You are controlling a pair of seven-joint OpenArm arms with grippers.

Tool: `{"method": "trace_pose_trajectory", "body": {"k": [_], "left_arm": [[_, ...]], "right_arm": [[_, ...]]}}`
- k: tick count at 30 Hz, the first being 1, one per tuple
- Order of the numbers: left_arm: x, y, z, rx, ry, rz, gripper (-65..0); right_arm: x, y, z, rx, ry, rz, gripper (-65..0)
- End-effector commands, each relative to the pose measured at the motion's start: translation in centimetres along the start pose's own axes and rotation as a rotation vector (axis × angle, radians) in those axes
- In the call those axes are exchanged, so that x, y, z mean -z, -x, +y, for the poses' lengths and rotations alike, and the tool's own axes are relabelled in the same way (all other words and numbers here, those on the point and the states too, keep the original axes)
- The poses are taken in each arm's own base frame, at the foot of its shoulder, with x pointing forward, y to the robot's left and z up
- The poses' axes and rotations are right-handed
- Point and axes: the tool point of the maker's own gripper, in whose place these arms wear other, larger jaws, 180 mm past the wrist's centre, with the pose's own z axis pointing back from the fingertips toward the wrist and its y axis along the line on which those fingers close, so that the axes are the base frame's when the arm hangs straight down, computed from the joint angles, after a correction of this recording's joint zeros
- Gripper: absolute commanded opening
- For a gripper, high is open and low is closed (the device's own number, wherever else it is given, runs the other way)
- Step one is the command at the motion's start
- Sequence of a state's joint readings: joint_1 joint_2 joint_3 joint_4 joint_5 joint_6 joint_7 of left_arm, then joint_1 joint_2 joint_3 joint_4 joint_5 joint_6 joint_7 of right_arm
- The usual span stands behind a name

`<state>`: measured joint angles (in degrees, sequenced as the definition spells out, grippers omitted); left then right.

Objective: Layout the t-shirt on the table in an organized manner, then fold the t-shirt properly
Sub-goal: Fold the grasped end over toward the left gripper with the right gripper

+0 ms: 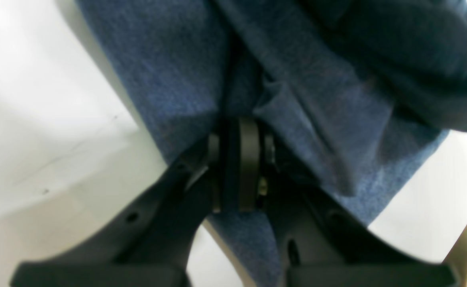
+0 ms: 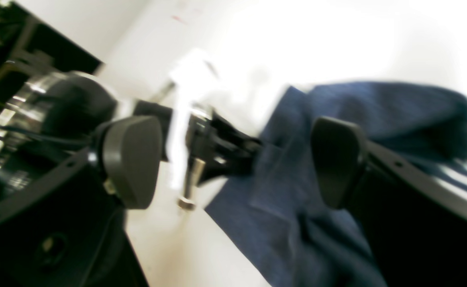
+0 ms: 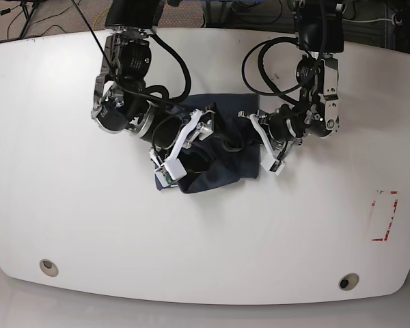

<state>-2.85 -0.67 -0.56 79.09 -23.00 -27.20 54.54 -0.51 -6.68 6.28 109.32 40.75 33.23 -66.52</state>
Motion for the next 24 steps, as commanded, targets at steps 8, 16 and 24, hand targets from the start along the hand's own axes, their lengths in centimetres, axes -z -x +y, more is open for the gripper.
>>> {"method": "trace_pose_trajectory", "body": {"k": [8, 16, 24], "left_arm": [[0.0, 3.4, 0.2, -0.02, -0.006, 0.147, -60.4], [-0.5, 1.4, -0.1, -0.084, 0.048, 0.063, -48.3], [-2.1, -2.0, -1.1, -0.089, 0.097, -0.064, -43.1]], "right_arm": [[-3.2, -0.5, -2.6, -0.058, 0.088, -0.014, -8.4], [-6.5, 0.3, -6.3, -0.088, 0.2, 0.035, -8.4], [-7.2, 0.7, -7.3, -0.092, 0.225, 0.056, -8.4]]}}
